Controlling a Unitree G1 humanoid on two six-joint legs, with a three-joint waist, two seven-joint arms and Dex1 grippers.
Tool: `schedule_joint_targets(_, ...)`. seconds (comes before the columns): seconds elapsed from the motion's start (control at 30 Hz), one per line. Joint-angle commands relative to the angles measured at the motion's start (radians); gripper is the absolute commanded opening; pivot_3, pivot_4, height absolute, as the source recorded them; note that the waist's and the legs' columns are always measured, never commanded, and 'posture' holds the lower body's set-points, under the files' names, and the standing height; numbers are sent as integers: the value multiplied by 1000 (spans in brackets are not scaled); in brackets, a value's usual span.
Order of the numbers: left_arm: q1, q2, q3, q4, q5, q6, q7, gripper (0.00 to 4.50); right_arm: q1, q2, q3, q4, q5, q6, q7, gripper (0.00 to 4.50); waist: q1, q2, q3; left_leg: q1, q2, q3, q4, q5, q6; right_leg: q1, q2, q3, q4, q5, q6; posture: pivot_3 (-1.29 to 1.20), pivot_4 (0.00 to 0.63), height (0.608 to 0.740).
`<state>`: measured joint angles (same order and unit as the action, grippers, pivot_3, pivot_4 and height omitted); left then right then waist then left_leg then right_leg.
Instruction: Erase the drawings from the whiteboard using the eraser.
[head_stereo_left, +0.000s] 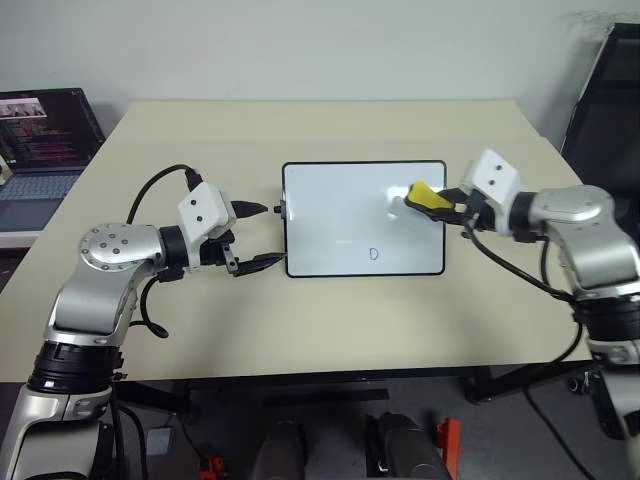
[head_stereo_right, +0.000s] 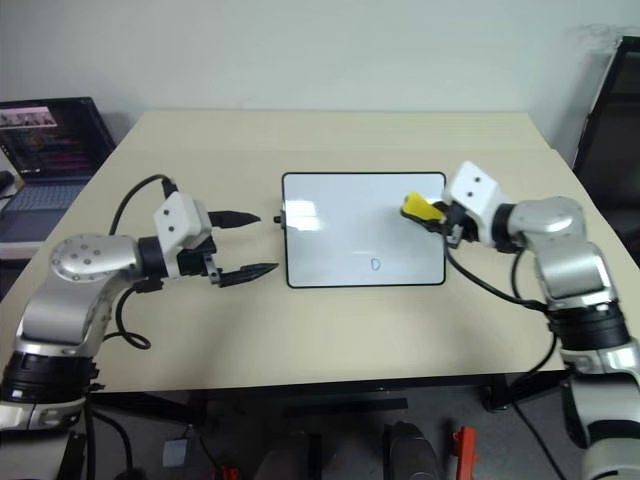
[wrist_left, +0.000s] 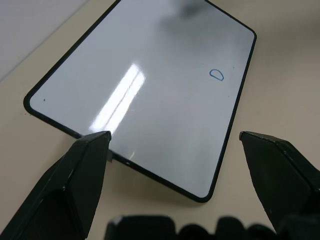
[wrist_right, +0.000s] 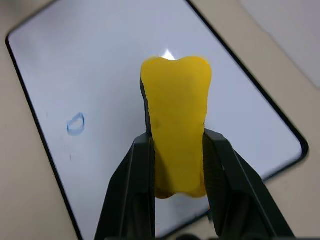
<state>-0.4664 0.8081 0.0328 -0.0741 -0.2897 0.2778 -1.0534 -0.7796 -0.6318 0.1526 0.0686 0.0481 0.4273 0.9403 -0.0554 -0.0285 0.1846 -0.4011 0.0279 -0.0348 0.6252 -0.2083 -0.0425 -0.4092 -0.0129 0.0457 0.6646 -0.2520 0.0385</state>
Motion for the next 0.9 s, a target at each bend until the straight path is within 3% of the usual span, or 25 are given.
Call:
schedule_joint_targets(0.03,-7,9,17,-28,0,-7,10,4500,-45,29,68,60,-77,-68,-38,964,1,0,0,0,0,0,0,0,0,0,0,0,0,0,0,0,150,740)
schedule_joint_targets(0.37,14,17,17,-30,12,-13,13,4500,-96,94,162,225,-191,-176,-74,964,6,0,0,-1,0,0,0,0,0,0,0,0,-1,1,-1,0,150,740)
schedule_joint_targets(0.53,30,9,16,-40,10,-9,24,4500,-88,96,254,312,-331,-251,-130,964,0,0,0,0,0,0,1,0,0,0,0,0,0,1,-1,0,150,740)
schedule_joint_targets(0.9,-2,3,0,-9,26,-21,16,4500,-32,86,319,304,-443,-251,-108,964,1,-7,-6,4,0,-1,4,1,0,5,0,0,1,3,-4,0,150,740)
